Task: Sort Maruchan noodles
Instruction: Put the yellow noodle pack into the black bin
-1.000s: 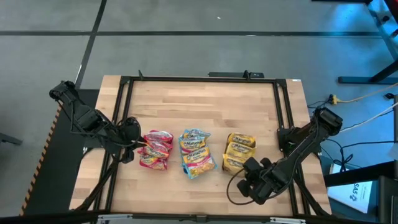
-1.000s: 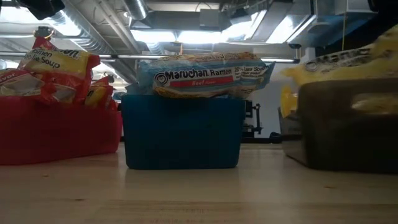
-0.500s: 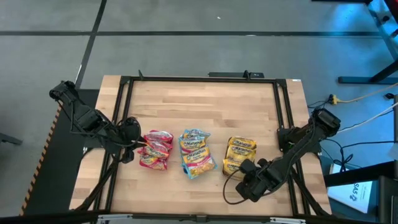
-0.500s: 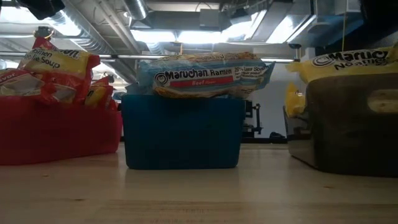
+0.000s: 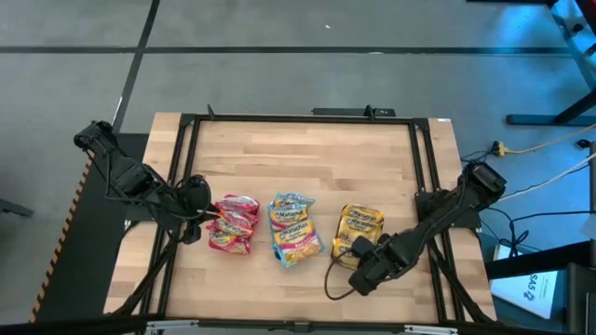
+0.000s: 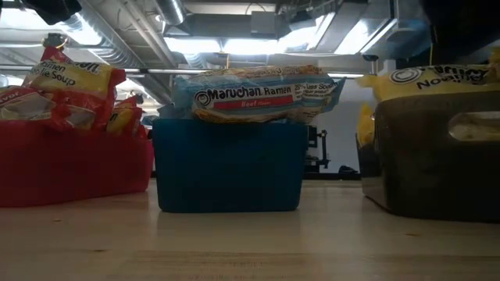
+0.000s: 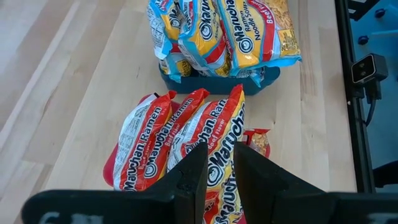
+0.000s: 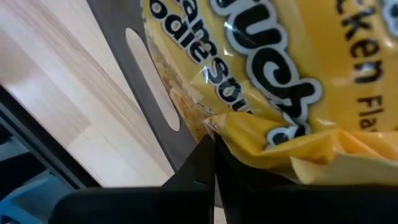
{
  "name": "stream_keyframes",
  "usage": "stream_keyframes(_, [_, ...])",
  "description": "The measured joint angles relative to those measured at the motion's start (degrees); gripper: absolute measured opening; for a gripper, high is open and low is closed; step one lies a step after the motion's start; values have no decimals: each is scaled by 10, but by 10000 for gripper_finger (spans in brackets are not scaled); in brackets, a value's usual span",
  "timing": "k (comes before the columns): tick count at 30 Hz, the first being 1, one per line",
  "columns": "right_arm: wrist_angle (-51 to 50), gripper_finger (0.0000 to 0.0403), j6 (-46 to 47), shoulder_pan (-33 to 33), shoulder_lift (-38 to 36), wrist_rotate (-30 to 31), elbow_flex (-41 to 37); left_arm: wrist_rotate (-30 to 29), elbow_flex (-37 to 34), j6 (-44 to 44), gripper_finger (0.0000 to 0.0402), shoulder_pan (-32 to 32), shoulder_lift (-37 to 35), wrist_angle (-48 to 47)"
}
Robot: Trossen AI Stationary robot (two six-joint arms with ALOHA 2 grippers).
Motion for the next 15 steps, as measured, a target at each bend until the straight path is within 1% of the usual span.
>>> stream_keyframes(15, [1, 87, 4, 1, -1, -41, 0, 0, 0, 4, 71, 0, 0, 0])
